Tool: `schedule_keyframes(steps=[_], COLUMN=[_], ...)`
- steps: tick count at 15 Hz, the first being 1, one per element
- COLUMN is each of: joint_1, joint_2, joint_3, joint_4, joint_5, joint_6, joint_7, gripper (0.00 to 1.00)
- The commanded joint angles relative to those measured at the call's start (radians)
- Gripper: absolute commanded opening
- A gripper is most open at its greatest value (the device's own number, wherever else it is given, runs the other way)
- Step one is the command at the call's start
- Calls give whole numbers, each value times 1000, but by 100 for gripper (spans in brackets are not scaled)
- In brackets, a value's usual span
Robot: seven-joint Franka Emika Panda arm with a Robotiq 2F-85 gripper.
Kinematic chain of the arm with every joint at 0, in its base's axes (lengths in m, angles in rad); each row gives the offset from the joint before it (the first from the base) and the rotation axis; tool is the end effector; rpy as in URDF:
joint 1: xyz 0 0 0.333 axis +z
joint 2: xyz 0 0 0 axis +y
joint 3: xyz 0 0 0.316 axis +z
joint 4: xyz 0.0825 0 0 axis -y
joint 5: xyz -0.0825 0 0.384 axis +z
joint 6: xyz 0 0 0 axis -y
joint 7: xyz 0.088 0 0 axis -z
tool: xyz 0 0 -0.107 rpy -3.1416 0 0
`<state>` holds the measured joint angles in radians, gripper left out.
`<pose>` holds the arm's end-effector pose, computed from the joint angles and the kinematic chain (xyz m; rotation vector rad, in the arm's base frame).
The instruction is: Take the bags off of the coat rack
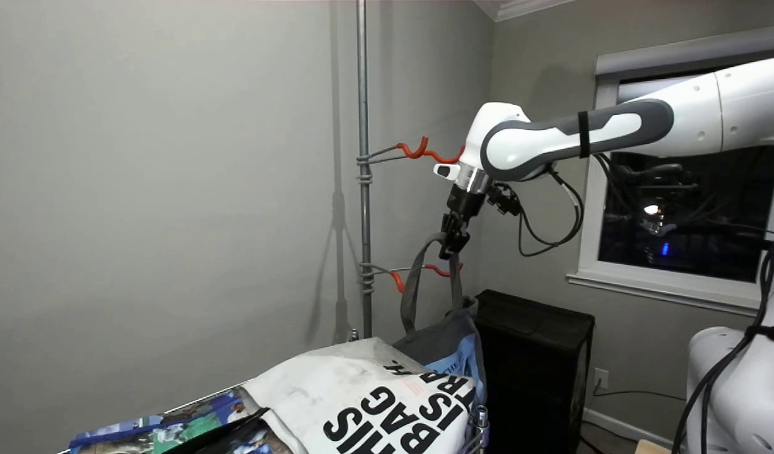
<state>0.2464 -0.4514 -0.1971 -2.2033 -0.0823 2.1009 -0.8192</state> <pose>0.4510 0.0049 0.5903 2.6859 1.3014 0.4836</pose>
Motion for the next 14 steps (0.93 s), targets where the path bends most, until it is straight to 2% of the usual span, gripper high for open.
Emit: schedule_keyframes(steps=[1,4,9,14], joint_1=[-74,-94,-81,-78], joint_2=[-85,-129,-192,-200], joint_3=[71,108,150,207], joint_4=[-25,7,64,140], joint_5=[4,9,17,9], joint_6=[-88,-171,-284,-304], joint_7=[25,77,156,321], gripper=[5,5,5,5])
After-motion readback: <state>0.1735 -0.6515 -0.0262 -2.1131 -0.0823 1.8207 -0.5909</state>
